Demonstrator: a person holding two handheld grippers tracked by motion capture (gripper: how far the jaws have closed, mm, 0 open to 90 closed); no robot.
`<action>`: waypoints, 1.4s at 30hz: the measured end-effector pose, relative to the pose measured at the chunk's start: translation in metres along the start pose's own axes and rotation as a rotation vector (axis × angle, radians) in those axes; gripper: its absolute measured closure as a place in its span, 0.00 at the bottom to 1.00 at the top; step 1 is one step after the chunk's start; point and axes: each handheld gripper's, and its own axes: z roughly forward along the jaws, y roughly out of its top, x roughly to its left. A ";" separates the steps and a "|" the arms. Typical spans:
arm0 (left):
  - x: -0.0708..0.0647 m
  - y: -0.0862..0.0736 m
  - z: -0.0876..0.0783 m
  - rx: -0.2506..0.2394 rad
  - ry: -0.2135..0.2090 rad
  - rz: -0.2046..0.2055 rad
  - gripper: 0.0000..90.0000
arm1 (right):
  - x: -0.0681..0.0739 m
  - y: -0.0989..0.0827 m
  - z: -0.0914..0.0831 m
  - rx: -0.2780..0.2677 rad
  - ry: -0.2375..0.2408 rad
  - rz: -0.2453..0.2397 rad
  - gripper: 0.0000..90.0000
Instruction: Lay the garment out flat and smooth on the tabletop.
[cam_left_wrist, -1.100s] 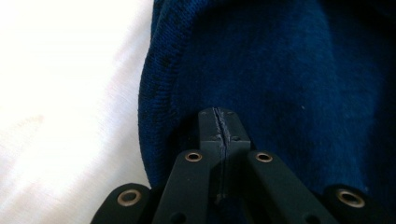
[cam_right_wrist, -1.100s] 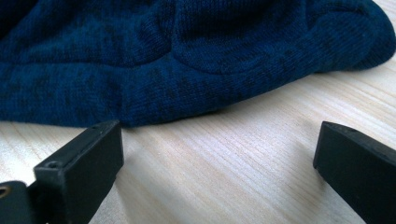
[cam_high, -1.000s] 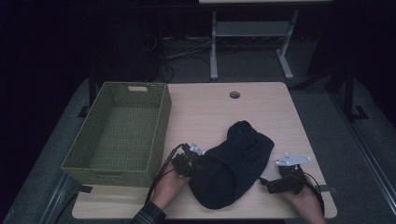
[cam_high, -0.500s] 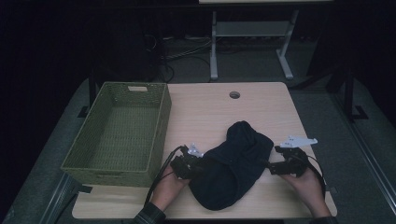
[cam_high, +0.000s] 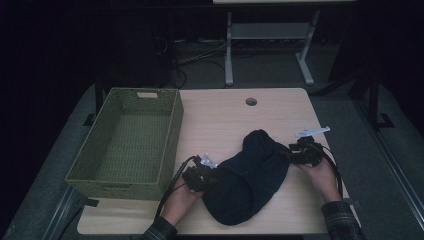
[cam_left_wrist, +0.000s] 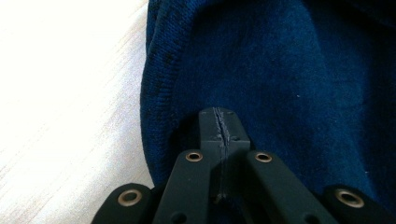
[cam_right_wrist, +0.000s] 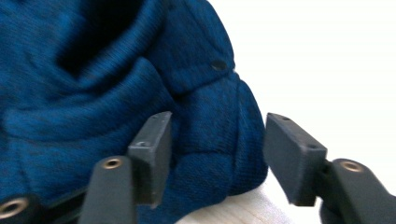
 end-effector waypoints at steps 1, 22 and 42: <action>0.000 0.000 0.000 0.001 0.000 0.000 1.00 | -0.001 -0.001 0.001 0.000 0.011 0.003 0.56; -0.010 0.001 0.001 0.012 -0.050 0.000 1.00 | -0.010 0.019 0.011 0.019 -0.020 -0.018 0.90; -0.047 0.006 0.009 0.052 -0.149 0.093 1.00 | -0.016 0.095 0.060 0.033 -0.098 -0.104 0.91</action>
